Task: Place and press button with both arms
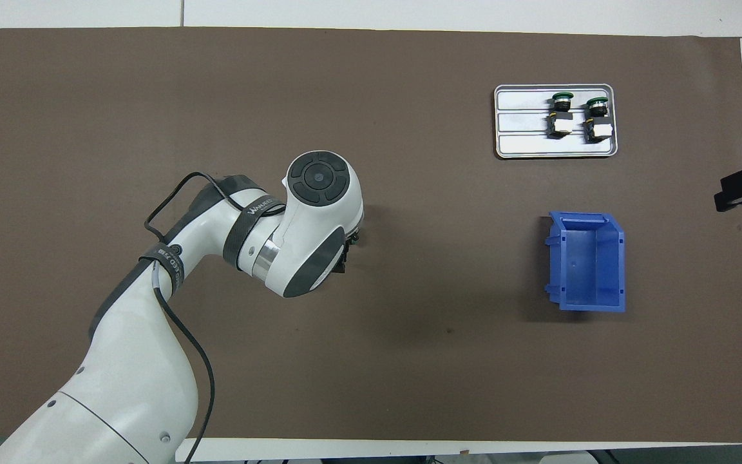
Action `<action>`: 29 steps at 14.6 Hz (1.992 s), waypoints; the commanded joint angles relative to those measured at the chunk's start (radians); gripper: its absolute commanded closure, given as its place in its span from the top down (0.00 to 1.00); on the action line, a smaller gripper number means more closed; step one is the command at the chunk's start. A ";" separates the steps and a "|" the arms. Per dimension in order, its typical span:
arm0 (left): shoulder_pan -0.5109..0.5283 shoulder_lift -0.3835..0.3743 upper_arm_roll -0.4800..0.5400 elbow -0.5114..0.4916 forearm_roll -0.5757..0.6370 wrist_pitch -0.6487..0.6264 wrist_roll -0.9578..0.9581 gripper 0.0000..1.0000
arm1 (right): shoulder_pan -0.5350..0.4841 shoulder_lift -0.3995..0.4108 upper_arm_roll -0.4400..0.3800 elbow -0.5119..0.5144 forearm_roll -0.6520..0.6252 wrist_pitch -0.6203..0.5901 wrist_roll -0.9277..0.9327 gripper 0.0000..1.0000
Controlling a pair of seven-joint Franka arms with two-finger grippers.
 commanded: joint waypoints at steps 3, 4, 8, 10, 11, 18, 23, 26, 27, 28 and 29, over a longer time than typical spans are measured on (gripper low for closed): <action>-0.017 0.020 0.015 0.009 0.018 0.017 -0.022 0.93 | -0.008 -0.016 0.003 -0.022 0.014 0.008 -0.022 0.99; -0.017 0.020 0.017 0.006 0.018 0.017 -0.022 0.87 | -0.008 -0.016 0.003 -0.022 0.014 0.008 -0.022 0.99; -0.015 0.020 0.019 0.004 0.018 0.017 -0.046 0.68 | -0.008 -0.016 0.003 -0.022 0.014 0.008 -0.022 0.99; -0.015 0.020 0.019 0.004 0.018 0.012 -0.046 0.61 | -0.008 -0.016 0.003 -0.022 0.014 0.008 -0.022 0.99; -0.015 0.020 0.019 0.004 0.018 0.018 -0.046 0.55 | -0.008 -0.016 0.003 -0.022 0.014 0.008 -0.022 0.99; -0.014 0.020 0.017 0.009 0.020 0.017 -0.043 0.16 | -0.008 -0.016 0.003 -0.022 0.014 0.008 -0.022 0.99; 0.003 0.002 0.022 0.026 0.018 0.015 -0.022 0.03 | -0.008 -0.016 0.003 -0.022 0.014 0.008 -0.022 0.99; 0.045 -0.084 0.022 0.001 0.020 0.009 0.009 0.01 | -0.008 -0.016 0.003 -0.022 0.014 0.008 -0.022 0.99; 0.061 -0.115 0.022 -0.014 0.018 0.010 0.033 0.01 | -0.008 -0.016 0.003 -0.022 0.014 0.008 -0.022 0.99; 0.086 -0.136 0.019 -0.022 0.009 0.014 0.056 0.01 | -0.008 -0.016 0.003 -0.022 0.014 0.008 -0.022 0.99; 0.098 -0.146 0.017 -0.027 0.003 0.017 0.065 0.01 | -0.008 -0.016 0.003 -0.022 0.014 0.008 -0.022 0.99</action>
